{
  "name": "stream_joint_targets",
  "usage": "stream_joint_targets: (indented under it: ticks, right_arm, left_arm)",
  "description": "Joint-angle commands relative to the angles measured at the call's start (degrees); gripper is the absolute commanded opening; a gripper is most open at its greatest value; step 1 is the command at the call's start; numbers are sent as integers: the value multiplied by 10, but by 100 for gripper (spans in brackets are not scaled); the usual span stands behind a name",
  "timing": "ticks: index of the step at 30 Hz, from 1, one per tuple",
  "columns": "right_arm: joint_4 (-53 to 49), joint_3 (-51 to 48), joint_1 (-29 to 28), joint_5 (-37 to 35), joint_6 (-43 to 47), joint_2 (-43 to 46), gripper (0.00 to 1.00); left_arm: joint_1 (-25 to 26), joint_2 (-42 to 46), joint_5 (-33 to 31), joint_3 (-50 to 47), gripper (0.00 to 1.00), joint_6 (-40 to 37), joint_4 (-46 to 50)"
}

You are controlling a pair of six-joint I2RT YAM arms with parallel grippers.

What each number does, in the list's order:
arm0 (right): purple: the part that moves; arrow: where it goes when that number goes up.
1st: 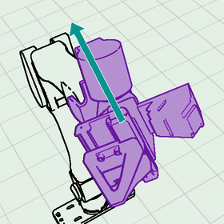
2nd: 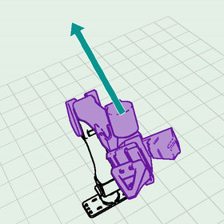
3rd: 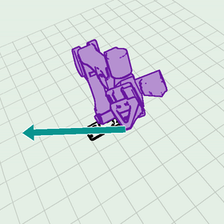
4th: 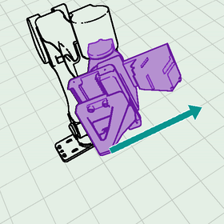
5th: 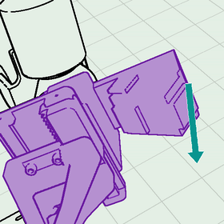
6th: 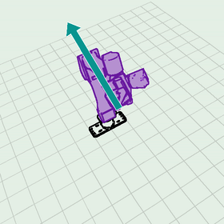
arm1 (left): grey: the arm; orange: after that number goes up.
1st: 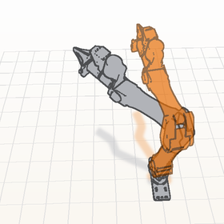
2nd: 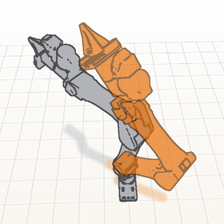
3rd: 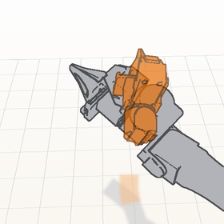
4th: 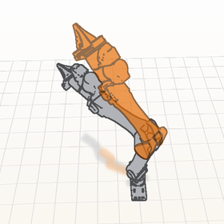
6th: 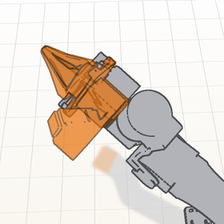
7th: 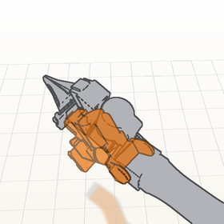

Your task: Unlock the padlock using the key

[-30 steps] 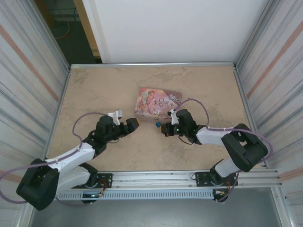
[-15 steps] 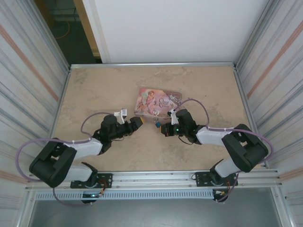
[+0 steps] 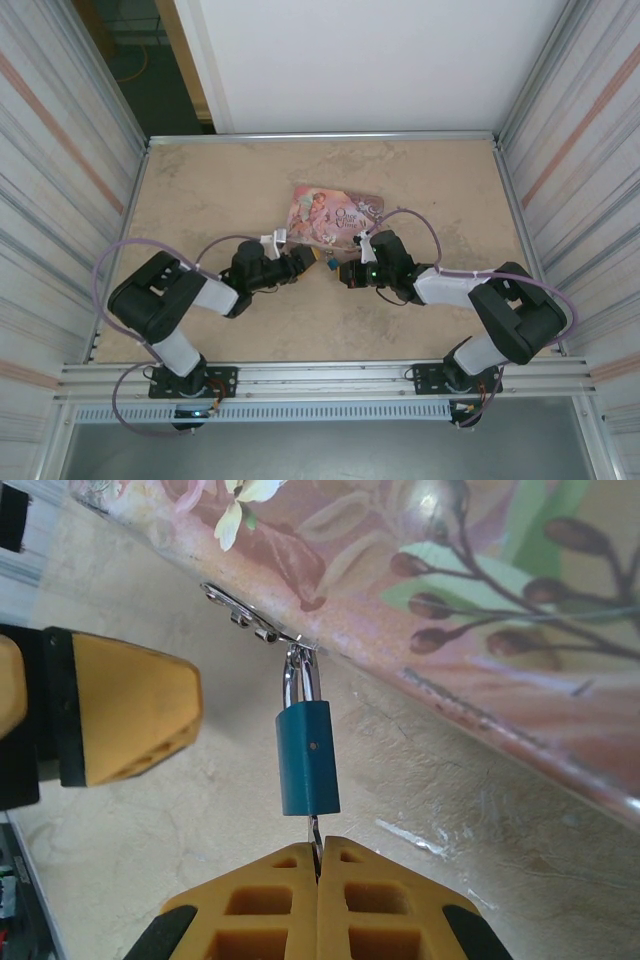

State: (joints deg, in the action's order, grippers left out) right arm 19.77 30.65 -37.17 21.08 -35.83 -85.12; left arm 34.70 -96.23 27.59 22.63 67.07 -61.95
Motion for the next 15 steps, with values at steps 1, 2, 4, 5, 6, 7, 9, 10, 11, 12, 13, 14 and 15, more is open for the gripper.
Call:
stream_joint_targets:
  ticks: [1, 2, 4, 5, 6, 7, 9, 10, 11, 12, 13, 14, 15]
  right_arm:
    - [-5, 27, -5, 10, -22, 22, 0]
    - [-8, 28, -5, 11, -25, 23, 0]
    - [-12, 30, -4, 13, -32, 25, 0]
    - [-12, 30, -4, 13, -36, 25, 0]
    - [-12, 31, -4, 14, -38, 24, 0]
    - [-12, 32, -4, 15, -40, 24, 0]
    - [-11, 33, -4, 19, -45, 21, 0]
    - [-11, 33, -3, 21, -46, 21, 0]
    - [-10, 34, -3, 23, -49, 19, 0]
    - [-9, 34, -3, 25, -50, 18, 0]
    - [-8, 34, -3, 26, -52, 17, 0]
    - [-7, 33, -3, 27, -54, 17, 0]
    - [-7, 34, -3, 27, -56, 18, 0]
  left_arm:
    - [8, -24, -10, 11, 56, 19, -59]
    - [9, -30, -13, 11, 55, 24, -66]
    - [13, -42, -22, 10, 54, 32, -79]
    - [15, -46, -25, 9, 54, 36, -84]
    - [19, -51, -31, 9, 53, 40, -88]
    - [23, -54, -36, 9, 53, 43, -90]
    - [36, -63, -51, 9, 52, 51, -91]
    - [41, -66, -57, 9, 52, 55, -91]
    - [46, -70, -62, 9, 52, 59, -94]
    - [49, -74, -66, 9, 52, 63, -99]
    - [50, -78, -67, 11, 51, 68, -105]
    - [51, -82, -67, 11, 51, 72, -112]
    - [50, -85, -68, 12, 51, 76, -116]
